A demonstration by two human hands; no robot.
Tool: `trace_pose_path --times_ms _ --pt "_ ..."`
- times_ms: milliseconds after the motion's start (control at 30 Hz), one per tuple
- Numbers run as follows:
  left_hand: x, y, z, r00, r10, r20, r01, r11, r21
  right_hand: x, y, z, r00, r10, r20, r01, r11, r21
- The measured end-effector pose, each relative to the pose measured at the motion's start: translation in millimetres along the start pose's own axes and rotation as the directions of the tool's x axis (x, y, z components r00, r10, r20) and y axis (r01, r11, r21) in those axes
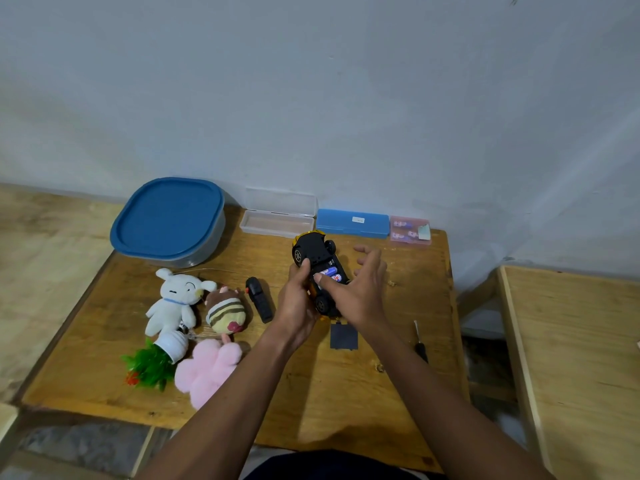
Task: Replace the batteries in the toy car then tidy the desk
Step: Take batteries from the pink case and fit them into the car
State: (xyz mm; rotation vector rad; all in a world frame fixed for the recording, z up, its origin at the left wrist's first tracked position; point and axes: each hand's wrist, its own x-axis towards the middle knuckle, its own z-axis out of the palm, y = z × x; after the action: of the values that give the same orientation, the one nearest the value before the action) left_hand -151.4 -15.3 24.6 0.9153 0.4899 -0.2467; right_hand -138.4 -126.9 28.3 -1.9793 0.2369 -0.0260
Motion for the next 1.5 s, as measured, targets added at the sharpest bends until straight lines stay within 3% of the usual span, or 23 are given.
trace_pose_path --times_ms 167,333,400,567,733,867,1033,1200,1500 --pt "6.5 0.8 -1.1 0.999 0.005 -0.036 -0.005 1.0 -0.007 7.1 4.1 9.1 0.999 0.044 0.004 -0.044 0.999 0.011" --pt "17.2 -2.8 -4.8 0.998 -0.018 -0.06 0.017 1.0 -0.023 20.3 13.1 17.5 0.964 0.235 0.128 -0.25 0.96 0.125" --pt "20.0 -3.1 -6.8 0.997 -0.045 -0.059 0.043 0.999 -0.026 24.2 16.3 20.1 0.958 0.252 0.138 -0.267 0.959 0.1" --pt "30.4 0.8 -9.5 0.992 -0.108 -0.065 0.109 0.994 0.007 35.3 28.9 24.0 0.974 0.2 0.104 -0.202 0.979 0.009" --pt "40.0 6.5 -11.0 0.98 -0.188 -0.059 0.188 0.982 -0.003 74.1 42.1 18.8 0.95 0.31 -0.049 -0.309 0.951 0.032" --pt "46.4 10.4 -12.7 0.97 -0.237 -0.059 0.238 0.971 0.001 105.8 60.0 9.0 0.981 0.163 -0.103 -0.187 0.932 -0.31" --pt "51.3 17.2 -12.4 0.966 -0.255 -0.034 0.256 0.966 0.029 127.8 74.0 2.9 0.997 0.077 0.015 -0.052 0.79 -0.611" --pt "49.5 22.6 -13.4 0.972 -0.232 -0.017 0.233 0.971 0.059 128.4 81.0 1.8 0.994 0.096 0.058 -0.032 0.74 -0.671" --pt "37.6 25.3 -13.1 0.979 -0.205 -0.001 0.205 0.977 0.049 119.3 72.6 -12.2 0.992 0.036 0.117 0.042 0.796 -0.604"
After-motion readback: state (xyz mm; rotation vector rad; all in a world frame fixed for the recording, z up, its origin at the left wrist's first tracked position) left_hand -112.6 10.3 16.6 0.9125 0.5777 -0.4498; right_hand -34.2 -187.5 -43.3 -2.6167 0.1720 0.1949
